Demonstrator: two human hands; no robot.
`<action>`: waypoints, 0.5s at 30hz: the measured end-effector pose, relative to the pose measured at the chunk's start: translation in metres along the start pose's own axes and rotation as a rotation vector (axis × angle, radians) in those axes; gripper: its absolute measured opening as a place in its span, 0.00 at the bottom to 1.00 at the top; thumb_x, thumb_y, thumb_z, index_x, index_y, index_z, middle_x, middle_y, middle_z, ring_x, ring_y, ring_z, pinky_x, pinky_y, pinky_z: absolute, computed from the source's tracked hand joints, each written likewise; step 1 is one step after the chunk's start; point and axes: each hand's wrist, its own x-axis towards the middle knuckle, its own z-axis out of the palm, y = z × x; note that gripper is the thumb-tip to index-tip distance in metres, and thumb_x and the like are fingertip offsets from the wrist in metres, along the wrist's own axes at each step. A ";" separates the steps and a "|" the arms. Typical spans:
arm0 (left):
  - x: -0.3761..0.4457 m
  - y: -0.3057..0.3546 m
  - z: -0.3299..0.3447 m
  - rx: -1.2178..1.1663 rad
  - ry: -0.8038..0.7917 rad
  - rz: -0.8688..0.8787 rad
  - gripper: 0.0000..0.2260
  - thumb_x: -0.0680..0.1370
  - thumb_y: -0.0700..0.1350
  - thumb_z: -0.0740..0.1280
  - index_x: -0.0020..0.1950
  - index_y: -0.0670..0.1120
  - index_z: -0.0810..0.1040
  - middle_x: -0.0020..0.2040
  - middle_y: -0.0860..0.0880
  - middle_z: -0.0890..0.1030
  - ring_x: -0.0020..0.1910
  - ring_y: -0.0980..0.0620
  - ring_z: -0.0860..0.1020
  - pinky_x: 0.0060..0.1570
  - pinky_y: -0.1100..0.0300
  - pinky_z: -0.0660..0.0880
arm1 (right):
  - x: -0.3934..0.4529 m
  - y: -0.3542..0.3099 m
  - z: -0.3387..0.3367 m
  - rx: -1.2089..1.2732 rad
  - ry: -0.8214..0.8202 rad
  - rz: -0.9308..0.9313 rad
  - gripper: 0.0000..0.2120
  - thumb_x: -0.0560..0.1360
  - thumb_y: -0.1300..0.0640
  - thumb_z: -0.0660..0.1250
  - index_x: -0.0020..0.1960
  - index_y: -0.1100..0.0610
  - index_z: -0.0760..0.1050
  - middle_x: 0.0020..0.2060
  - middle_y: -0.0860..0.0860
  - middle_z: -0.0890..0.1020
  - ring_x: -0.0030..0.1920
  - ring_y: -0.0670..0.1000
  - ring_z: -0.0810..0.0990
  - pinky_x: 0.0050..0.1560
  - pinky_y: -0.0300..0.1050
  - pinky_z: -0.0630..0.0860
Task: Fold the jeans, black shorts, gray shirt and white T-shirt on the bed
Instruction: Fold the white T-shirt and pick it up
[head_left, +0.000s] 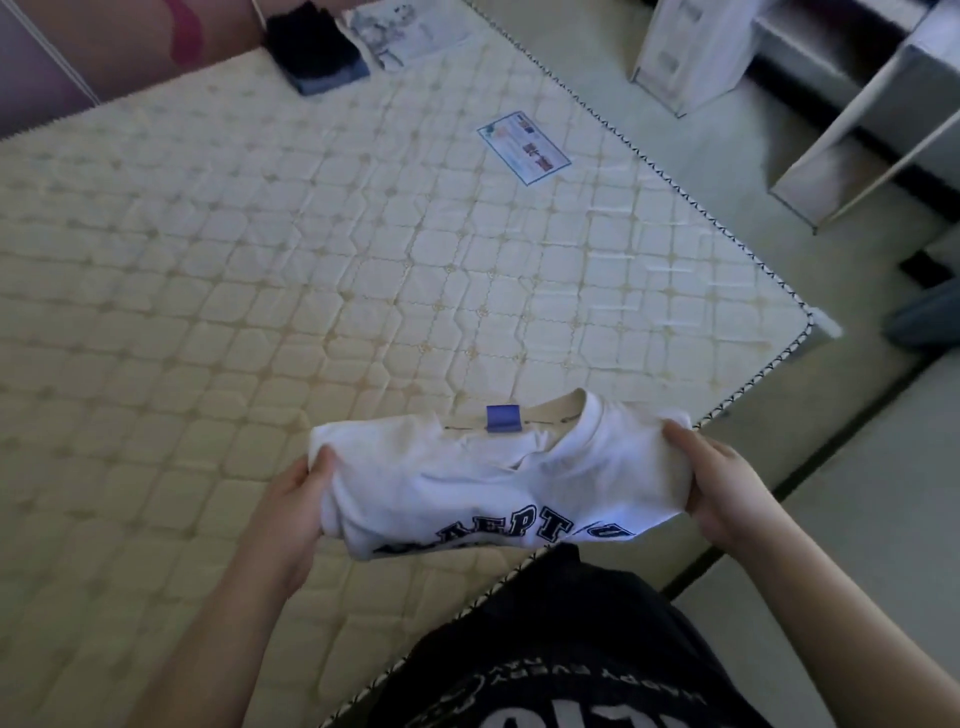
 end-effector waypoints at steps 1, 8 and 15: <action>0.002 0.003 0.000 0.009 -0.034 0.015 0.20 0.74 0.64 0.65 0.54 0.52 0.84 0.53 0.48 0.85 0.54 0.51 0.83 0.49 0.53 0.77 | -0.009 0.004 -0.002 0.023 0.032 0.004 0.14 0.77 0.49 0.68 0.51 0.62 0.80 0.46 0.56 0.86 0.46 0.53 0.86 0.42 0.46 0.80; 0.015 0.040 0.026 0.084 -0.269 0.052 0.17 0.73 0.60 0.67 0.52 0.51 0.85 0.53 0.46 0.85 0.53 0.50 0.83 0.48 0.53 0.76 | -0.070 0.011 -0.028 0.054 0.206 -0.078 0.14 0.77 0.48 0.67 0.44 0.58 0.84 0.43 0.56 0.86 0.42 0.52 0.85 0.45 0.48 0.80; 0.026 0.089 0.114 0.173 -0.513 0.115 0.15 0.72 0.58 0.68 0.52 0.51 0.84 0.54 0.47 0.85 0.54 0.49 0.83 0.50 0.53 0.76 | -0.123 0.015 -0.074 0.109 0.416 -0.176 0.12 0.76 0.46 0.66 0.41 0.51 0.84 0.38 0.52 0.86 0.37 0.48 0.84 0.36 0.43 0.77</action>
